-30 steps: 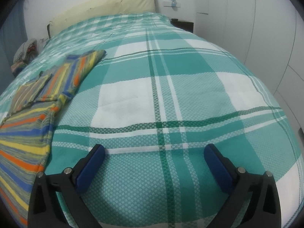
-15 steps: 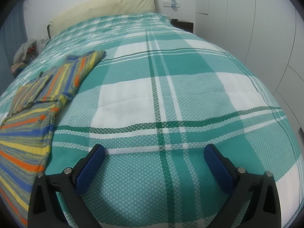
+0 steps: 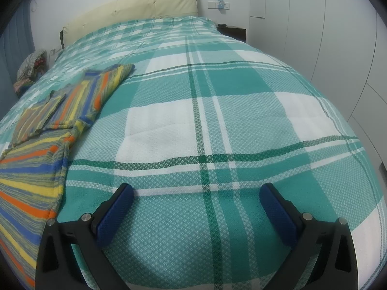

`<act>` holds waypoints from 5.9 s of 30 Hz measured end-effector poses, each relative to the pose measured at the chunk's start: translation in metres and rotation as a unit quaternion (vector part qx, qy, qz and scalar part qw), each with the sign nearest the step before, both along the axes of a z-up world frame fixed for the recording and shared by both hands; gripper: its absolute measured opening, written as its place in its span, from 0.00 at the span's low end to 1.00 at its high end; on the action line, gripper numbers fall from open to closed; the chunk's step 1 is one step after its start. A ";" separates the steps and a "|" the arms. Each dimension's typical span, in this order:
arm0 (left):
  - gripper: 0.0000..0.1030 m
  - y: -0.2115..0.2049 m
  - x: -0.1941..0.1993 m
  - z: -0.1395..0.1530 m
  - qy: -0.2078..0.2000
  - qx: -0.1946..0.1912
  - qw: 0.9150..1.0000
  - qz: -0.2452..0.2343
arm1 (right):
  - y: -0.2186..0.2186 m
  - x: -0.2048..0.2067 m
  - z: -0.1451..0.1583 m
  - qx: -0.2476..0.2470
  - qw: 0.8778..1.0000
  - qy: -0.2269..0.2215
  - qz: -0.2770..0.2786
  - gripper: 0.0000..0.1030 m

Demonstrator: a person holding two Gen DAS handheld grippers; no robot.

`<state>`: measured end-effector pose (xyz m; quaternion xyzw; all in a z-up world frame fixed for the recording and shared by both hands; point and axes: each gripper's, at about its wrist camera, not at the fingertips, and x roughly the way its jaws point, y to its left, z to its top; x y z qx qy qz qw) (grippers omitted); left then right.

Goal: Fold small clothes

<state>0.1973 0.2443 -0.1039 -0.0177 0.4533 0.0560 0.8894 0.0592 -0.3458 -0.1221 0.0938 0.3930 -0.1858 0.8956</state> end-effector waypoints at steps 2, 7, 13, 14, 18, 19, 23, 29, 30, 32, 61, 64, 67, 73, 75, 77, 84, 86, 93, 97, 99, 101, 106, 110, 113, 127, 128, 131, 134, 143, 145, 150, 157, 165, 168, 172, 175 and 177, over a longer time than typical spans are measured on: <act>1.00 0.000 0.000 0.000 0.000 0.000 1.000 0.000 | 0.000 0.000 0.000 0.000 1.000 0.000 0.000 1.00; 1.00 0.000 0.000 0.000 0.000 0.000 1.000 0.000 | 0.000 0.000 0.000 -0.001 1.000 0.001 0.000 1.00; 1.00 0.000 0.000 0.000 0.000 0.000 1.000 0.000 | 0.000 0.000 0.000 -0.002 1.000 0.001 0.000 1.00; 1.00 0.000 0.000 0.000 0.000 0.000 1.000 0.000 | 0.000 0.000 0.000 -0.002 1.000 0.001 0.000 1.00; 1.00 0.000 0.000 0.000 0.000 0.000 1.000 0.000 | 0.000 0.000 0.000 -0.002 1.000 0.001 0.000 1.00; 1.00 0.000 0.000 0.000 0.000 0.000 1.000 0.000 | 0.000 0.000 0.000 -0.002 1.000 0.001 0.000 1.00; 1.00 0.000 0.000 0.000 0.000 0.000 1.000 0.000 | 0.000 0.000 0.000 -0.002 1.000 0.002 0.000 1.00; 1.00 0.000 0.000 0.000 0.000 0.000 1.000 0.000 | 0.000 0.000 0.000 -0.002 1.000 0.001 0.000 1.00; 1.00 0.000 0.000 0.000 0.000 0.000 1.000 0.000 | 0.000 0.000 0.000 -0.002 1.000 0.002 0.000 1.00; 1.00 0.000 0.000 0.000 0.000 0.000 1.000 0.000 | 0.000 0.000 0.000 -0.002 1.000 0.002 0.000 1.00; 1.00 0.000 0.000 0.000 0.000 0.000 1.000 0.000 | 0.003 0.003 0.000 -0.011 1.000 0.009 -0.002 1.00; 1.00 0.000 0.000 0.000 0.000 0.002 1.000 0.000 | 0.003 0.003 0.000 -0.011 1.000 0.009 -0.002 1.00; 1.00 0.000 0.000 0.000 0.000 0.002 1.000 0.000 | 0.003 0.003 0.000 -0.011 1.000 0.009 -0.003 1.00; 1.00 0.000 0.000 0.000 -0.001 0.001 1.000 0.002 | 0.004 0.002 0.000 -0.011 1.000 0.010 -0.003 1.00; 1.00 -0.001 0.000 0.000 -0.001 0.003 1.000 0.003 | 0.004 0.002 0.001 -0.012 1.000 0.011 -0.003 1.00; 1.00 0.000 0.000 0.001 0.002 -0.006 1.000 0.002 | 0.004 0.002 0.001 -0.013 1.000 0.013 -0.003 1.00; 0.94 -0.010 -0.073 0.049 0.060 -0.071 0.988 -0.125 | 0.007 -0.017 0.035 0.029 0.998 0.039 0.029 0.99; 0.94 -0.020 -0.116 0.059 0.072 -0.100 0.976 -0.180 | 0.020 -0.038 0.053 0.064 0.994 0.043 0.076 0.99; 0.70 -0.067 -0.180 0.031 0.133 -0.101 0.958 -0.235 | 0.084 -0.117 0.044 0.242 0.936 0.134 0.217 0.90; 0.33 -0.084 -0.187 0.027 0.135 -0.075 0.957 -0.247 | 0.106 -0.128 0.012 0.292 0.913 0.168 0.231 0.70; 0.04 -0.082 -0.187 0.025 0.162 -0.110 0.947 -0.254 | 0.112 -0.126 0.004 0.287 0.913 0.174 0.233 0.40; 0.04 -0.077 -0.185 0.030 0.170 -0.139 0.944 -0.245 | 0.114 -0.126 0.004 0.294 0.908 0.176 0.243 0.07; 0.04 -0.059 -0.166 0.053 0.152 -0.247 0.931 -0.223 | 0.110 -0.128 0.041 0.304 0.908 0.127 0.259 0.07; 0.04 -0.063 -0.123 0.081 0.103 -0.278 0.929 -0.221 | 0.096 -0.103 0.067 0.329 0.907 0.072 0.253 0.07; 0.04 -0.075 -0.077 0.101 0.058 -0.268 0.935 -0.223 | 0.081 -0.067 0.084 0.326 0.914 0.031 0.240 0.07; 0.04 -0.103 0.135 0.067 0.061 -0.280 0.944 -0.164 | 0.004 0.155 0.072 0.351 0.923 0.004 0.158 0.07; 0.04 -0.107 0.146 0.062 0.068 -0.278 0.944 -0.163 | 0.002 0.167 0.067 0.355 0.922 0.008 0.152 0.07; 0.04 -0.118 0.169 0.054 0.078 -0.271 0.945 -0.164 | -0.016 0.195 0.047 0.379 0.915 0.024 0.135 0.07; 0.08 -0.121 0.192 0.049 0.093 -0.281 0.942 -0.159 | -0.030 0.218 0.029 0.409 0.903 0.042 0.127 0.07; 0.31 -0.075 0.229 0.072 -0.015 -0.342 0.939 -0.029 | -0.071 0.236 0.022 0.488 0.868 -0.083 0.042 0.20; 0.31 -0.073 0.220 0.076 -0.015 -0.323 0.945 -0.041 | -0.075 0.232 0.028 0.477 0.873 -0.100 0.033 0.20; 0.33 -0.082 0.172 0.077 -0.009 -0.268 0.957 -0.108 | -0.066 0.212 0.052 0.392 0.915 -0.072 0.065 0.20; 0.38 -0.130 0.079 0.052 0.030 -0.164 0.956 -0.243 | 0.017 0.159 0.073 0.280 0.931 0.012 0.233 0.20; 0.46 -0.105 0.030 0.027 0.043 -0.082 0.977 -0.193 | 0.064 0.096 0.030 0.144 0.939 0.118 0.289 0.10; 0.46 -0.115 0.011 0.040 0.032 -0.041 0.979 -0.196 | 0.050 0.080 0.028 0.131 0.946 0.114 0.273 0.10; 0.57 -0.161 -0.028 0.064 -0.009 -0.018 0.967 -0.253 | 0.019 0.062 0.033 0.156 0.956 0.077 0.237 0.16; 0.59 -0.226 -0.059 0.075 -0.027 -0.022 0.944 -0.329 | 0.004 0.064 0.040 0.185 0.957 0.052 0.217 0.20; 0.59 -0.278 -0.075 0.073 -0.023 -0.032 0.923 -0.382 | 0.000 0.069 0.048 0.202 0.955 0.028 0.217 0.26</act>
